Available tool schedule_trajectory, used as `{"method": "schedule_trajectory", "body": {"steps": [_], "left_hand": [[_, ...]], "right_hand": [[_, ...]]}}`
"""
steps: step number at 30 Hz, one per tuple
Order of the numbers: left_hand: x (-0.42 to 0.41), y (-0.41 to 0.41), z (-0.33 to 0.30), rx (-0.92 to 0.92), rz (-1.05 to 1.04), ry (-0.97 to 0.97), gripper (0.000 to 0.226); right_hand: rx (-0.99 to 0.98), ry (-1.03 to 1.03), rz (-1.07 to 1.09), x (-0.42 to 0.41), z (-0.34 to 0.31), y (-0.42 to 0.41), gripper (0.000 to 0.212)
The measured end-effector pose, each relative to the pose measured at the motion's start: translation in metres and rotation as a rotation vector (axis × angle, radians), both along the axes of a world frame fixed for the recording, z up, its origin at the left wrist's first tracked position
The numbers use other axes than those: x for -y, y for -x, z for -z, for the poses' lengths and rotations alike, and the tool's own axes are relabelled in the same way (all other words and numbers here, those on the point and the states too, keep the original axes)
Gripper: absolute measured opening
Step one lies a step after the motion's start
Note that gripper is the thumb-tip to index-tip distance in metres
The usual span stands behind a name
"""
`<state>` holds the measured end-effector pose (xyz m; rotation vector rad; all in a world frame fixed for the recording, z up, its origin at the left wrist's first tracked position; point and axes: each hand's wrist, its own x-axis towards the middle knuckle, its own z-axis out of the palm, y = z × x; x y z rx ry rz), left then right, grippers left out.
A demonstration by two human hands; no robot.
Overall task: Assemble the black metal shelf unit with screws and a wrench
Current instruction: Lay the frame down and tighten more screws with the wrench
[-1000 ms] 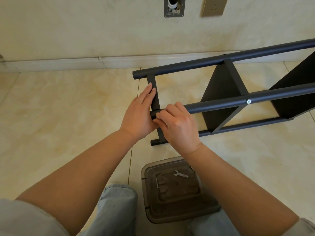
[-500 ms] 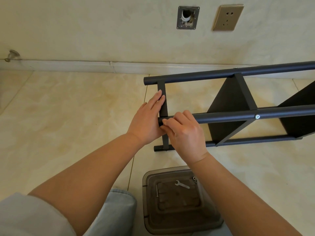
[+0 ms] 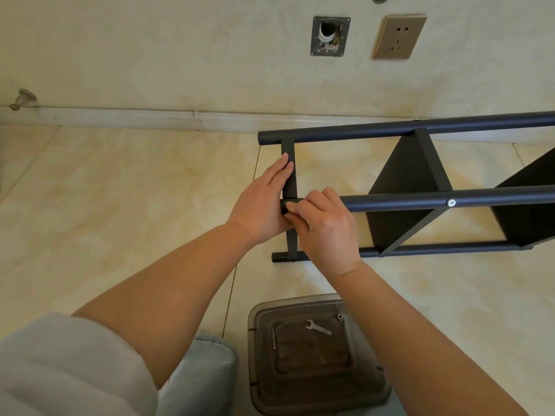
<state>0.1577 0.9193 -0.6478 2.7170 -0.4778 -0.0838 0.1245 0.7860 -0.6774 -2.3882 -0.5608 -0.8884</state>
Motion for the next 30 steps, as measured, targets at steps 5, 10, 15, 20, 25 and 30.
{"method": "schedule_trajectory", "body": {"steps": [5,10,15,20,25,30], "left_hand": [[0.001,-0.005,0.0,0.011,0.011,-0.005,0.089],[0.001,-0.008,0.003,0.039,0.023,-0.001,0.089],[0.0,-0.009,0.005,0.048,0.027,0.017,0.088],[0.0,-0.009,0.007,0.057,0.012,0.034,0.09],[0.001,-0.01,0.007,0.054,0.015,0.033,0.089],[0.001,-0.009,0.007,0.051,0.014,0.033,0.084]], "right_hand": [[0.004,0.039,-0.008,0.003,-0.001,-0.005,0.009],[0.036,0.084,0.023,0.006,-0.003,-0.01,0.014],[0.036,0.098,0.032,0.005,-0.002,-0.01,0.015],[0.022,0.098,-0.044,0.007,0.002,-0.006,0.009],[0.023,0.057,-0.01,0.006,0.001,-0.009,0.012],[0.066,0.049,-0.017,0.006,0.002,-0.01,0.016]]}}
